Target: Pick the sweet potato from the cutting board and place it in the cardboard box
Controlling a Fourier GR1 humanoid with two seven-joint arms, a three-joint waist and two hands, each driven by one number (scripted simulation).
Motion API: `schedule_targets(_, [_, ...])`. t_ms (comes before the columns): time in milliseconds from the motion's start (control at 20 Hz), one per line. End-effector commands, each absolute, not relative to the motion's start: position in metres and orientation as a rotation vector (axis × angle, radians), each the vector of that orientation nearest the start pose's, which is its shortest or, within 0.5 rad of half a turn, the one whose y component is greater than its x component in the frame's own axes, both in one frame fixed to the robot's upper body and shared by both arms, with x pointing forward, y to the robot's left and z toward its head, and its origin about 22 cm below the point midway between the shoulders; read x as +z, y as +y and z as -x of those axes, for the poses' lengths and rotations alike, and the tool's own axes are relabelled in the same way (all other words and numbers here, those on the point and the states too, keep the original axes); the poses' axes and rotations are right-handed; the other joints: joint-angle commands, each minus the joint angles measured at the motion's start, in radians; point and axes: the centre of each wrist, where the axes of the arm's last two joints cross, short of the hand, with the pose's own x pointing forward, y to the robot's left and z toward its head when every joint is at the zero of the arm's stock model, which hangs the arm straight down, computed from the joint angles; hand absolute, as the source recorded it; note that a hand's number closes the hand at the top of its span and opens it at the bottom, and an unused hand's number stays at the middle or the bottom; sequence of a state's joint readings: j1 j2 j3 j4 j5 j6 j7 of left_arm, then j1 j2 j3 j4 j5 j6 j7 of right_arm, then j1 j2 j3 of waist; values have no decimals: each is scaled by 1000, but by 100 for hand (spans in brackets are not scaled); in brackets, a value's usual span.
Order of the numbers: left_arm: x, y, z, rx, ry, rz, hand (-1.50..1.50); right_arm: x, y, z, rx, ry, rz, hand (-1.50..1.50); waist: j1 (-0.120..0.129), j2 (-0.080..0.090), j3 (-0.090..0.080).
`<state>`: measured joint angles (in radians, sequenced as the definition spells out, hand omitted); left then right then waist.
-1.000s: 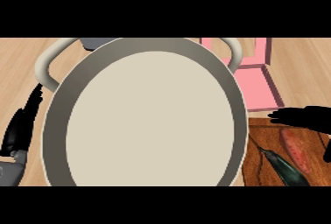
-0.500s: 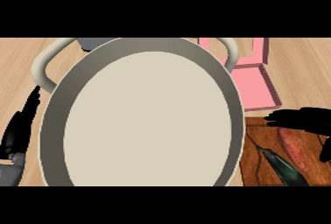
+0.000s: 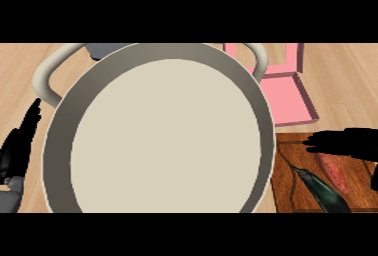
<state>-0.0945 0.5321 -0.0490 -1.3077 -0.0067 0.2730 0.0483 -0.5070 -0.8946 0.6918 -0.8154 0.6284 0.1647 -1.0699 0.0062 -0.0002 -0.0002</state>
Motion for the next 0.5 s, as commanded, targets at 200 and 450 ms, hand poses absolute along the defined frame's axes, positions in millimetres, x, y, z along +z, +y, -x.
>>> schedule_targets(200, [14,356,-264,-212,-1368,-638,0,9,-399,-306,2023,-1205,-168,-150,1,1,0])
schedule_targets(450, [15,355,-254,-210,-1380,-644,0,-19,-388,-295,1964,-1411,-47,150,0,-2,1])
